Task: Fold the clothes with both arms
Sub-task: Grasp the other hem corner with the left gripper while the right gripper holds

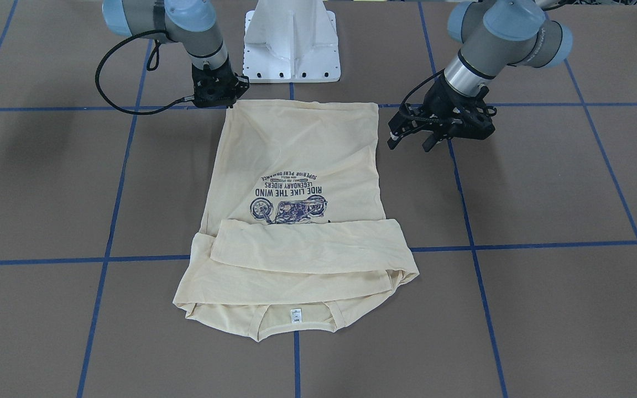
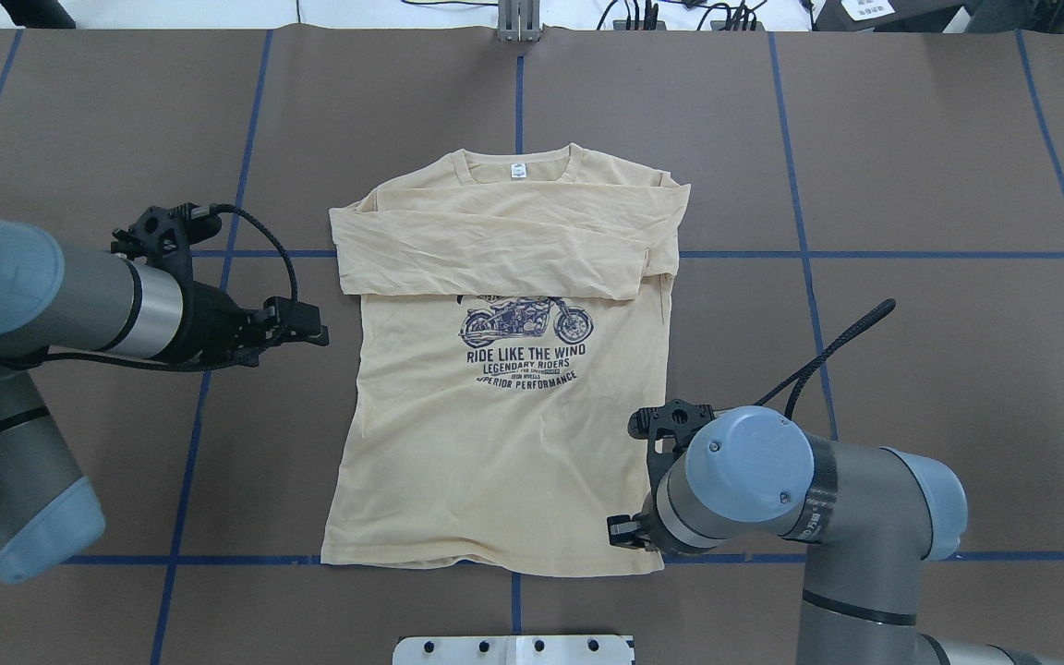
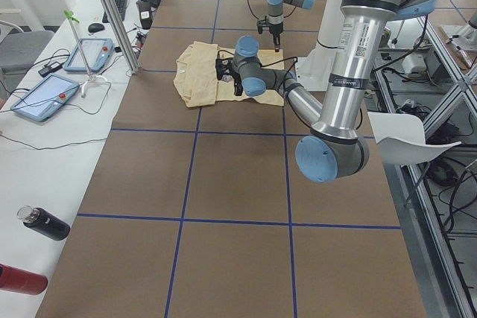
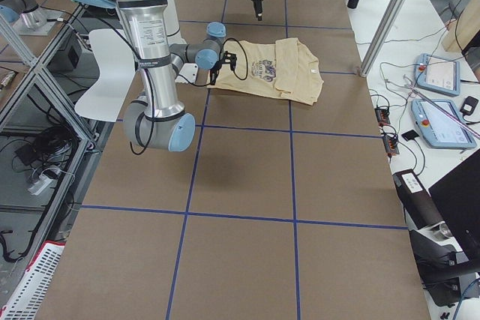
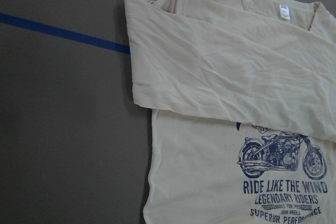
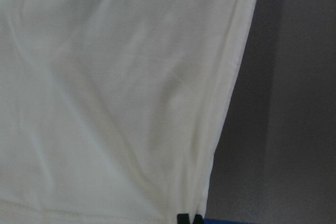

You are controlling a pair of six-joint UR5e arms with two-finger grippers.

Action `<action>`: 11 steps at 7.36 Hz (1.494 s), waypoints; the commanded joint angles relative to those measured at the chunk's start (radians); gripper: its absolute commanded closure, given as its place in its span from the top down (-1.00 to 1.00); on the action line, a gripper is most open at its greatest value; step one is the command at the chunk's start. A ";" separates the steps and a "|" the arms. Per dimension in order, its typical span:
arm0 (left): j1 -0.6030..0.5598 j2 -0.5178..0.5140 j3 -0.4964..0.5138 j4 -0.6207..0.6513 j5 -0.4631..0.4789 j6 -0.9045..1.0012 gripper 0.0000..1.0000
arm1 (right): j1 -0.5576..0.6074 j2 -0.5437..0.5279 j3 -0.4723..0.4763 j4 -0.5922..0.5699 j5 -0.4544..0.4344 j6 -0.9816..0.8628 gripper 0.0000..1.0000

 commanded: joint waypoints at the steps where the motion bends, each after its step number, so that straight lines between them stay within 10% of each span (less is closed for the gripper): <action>1: 0.106 0.087 -0.047 0.013 0.070 -0.040 0.99 | 0.009 0.009 0.013 0.001 -0.003 0.001 -1.00; 5: 0.304 -0.011 -0.076 0.264 0.150 -0.149 0.98 | 0.021 0.009 0.013 0.036 0.002 0.029 -1.00; 11: 0.369 -0.029 -0.019 0.271 0.176 -0.175 0.45 | 0.020 0.012 0.022 0.036 0.002 0.033 -1.00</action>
